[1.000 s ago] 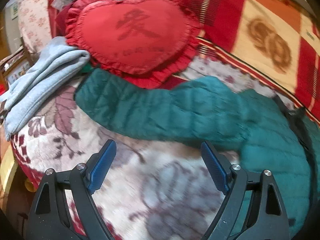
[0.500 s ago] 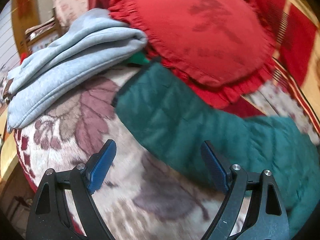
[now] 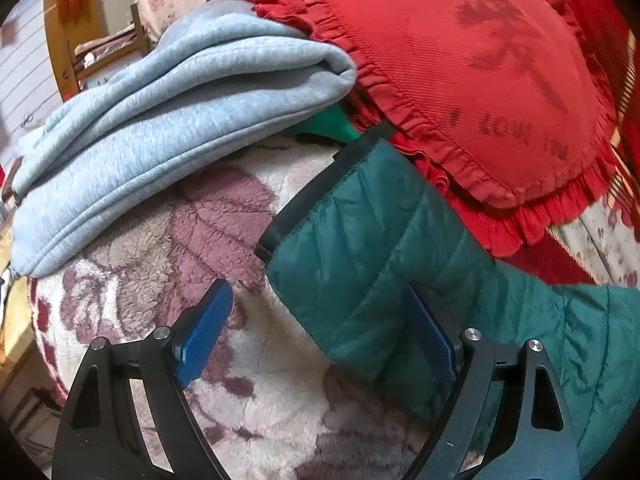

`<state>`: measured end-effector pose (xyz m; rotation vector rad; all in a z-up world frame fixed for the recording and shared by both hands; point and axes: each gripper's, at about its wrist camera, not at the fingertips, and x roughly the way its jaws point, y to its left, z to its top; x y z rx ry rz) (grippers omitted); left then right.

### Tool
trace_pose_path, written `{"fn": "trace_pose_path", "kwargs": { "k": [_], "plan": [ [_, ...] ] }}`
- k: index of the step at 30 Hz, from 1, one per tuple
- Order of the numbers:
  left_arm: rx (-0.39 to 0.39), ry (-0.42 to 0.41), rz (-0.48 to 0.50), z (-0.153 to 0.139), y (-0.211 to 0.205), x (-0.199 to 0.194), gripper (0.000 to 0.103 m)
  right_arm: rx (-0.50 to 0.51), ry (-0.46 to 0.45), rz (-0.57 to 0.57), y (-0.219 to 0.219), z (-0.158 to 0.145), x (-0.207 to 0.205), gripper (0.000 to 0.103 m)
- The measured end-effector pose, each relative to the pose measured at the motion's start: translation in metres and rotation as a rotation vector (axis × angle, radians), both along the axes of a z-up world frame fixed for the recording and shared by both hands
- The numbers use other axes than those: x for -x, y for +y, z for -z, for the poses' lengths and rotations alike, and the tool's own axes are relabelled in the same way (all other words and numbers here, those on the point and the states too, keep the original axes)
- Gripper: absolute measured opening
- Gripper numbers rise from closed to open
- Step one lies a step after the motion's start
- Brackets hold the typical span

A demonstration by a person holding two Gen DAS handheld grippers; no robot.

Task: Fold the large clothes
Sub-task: 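Move the left tool to the sleeve cuff nearest it, then close the left tool on the sleeve cuff and lift it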

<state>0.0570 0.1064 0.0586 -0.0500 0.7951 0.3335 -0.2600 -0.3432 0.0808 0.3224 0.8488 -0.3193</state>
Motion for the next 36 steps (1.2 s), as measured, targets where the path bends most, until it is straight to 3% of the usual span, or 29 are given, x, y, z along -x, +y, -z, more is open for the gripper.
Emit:
{"fn": "trace_pose_path", "kwargs": {
  "k": [4,9,11,13,20,26,36],
  "plan": [
    [0.019,0.007,0.005,0.005,0.004,-0.011,0.082,-0.001,-0.018,0.013,0.000,-0.002,0.001,0.103],
    [0.021,-0.007,0.016,0.006,0.009,-0.024,0.044,-0.010,-0.009,0.021,-0.001,0.002,0.000,0.103],
    [0.051,-0.010,0.023,0.003,0.016,-0.025,0.023,-0.004,-0.007,0.025,-0.001,0.003,0.000,0.103],
    [0.097,-0.005,0.038,-0.001,0.022,-0.025,0.016,0.023,0.021,0.037,-0.003,0.006,-0.003,0.103],
    [0.232,-0.040,0.154,-0.035,0.008,0.003,0.012,0.018,0.050,0.052,-0.017,0.011,-0.002,0.103],
    [0.311,-0.067,0.300,-0.071,-0.044,0.048,0.012,-0.015,0.033,0.060,-0.021,0.008,0.010,0.103],
    [0.306,-0.034,0.495,-0.095,-0.144,0.090,0.011,0.076,0.067,0.083,-0.034,0.001,0.012,0.103]
  ]
}}
